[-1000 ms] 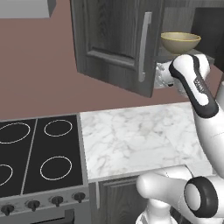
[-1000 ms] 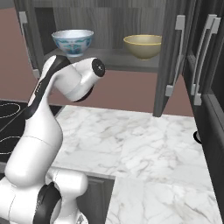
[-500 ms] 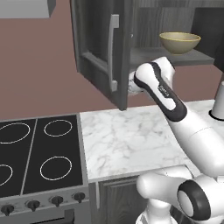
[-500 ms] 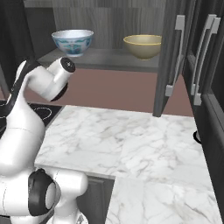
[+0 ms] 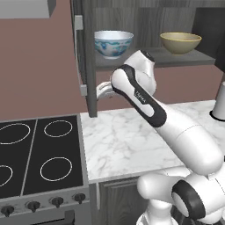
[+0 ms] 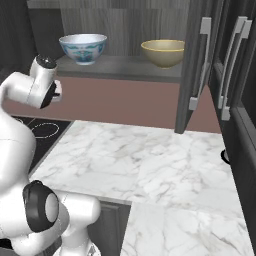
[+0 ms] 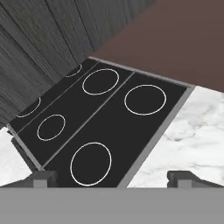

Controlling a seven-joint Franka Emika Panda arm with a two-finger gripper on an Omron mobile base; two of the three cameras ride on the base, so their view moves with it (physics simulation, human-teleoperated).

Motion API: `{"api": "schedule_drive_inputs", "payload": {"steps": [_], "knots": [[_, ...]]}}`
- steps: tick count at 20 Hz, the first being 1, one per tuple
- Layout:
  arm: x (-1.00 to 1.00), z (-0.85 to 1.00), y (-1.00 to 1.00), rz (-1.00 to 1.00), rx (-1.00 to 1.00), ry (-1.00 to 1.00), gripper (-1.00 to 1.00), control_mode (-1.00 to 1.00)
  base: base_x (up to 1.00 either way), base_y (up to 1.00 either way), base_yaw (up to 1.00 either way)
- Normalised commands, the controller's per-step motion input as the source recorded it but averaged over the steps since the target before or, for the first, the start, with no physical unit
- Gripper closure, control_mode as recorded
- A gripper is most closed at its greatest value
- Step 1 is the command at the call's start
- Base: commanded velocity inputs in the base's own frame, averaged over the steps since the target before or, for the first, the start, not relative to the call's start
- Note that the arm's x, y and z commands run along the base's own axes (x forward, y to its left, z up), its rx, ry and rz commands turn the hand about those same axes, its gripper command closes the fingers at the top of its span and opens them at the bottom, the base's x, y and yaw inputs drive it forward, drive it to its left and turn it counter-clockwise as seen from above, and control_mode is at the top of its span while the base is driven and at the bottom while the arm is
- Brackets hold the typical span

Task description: Move the bowls from the cabinet to the plates on the dining table.

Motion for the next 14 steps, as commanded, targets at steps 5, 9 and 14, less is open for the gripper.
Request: {"api": "schedule_drive_inputs", "payload": {"steps": [5, 9, 14], "knots": [[-0.2, 0.0, -0.31, 0.0, -0.33, -0.17, -1.0, -1.0, 0.0, 0.0, 0.0], [-0.17, 0.0, -0.55, 0.0, -0.31, -0.2, -1.0, -1.0, 0.0, 0.0, 0.0], [-0.07, 0.0, -0.64, 0.0, -0.31, -0.18, -1.0, -1.0, 0.0, 0.0, 0.0]]}}
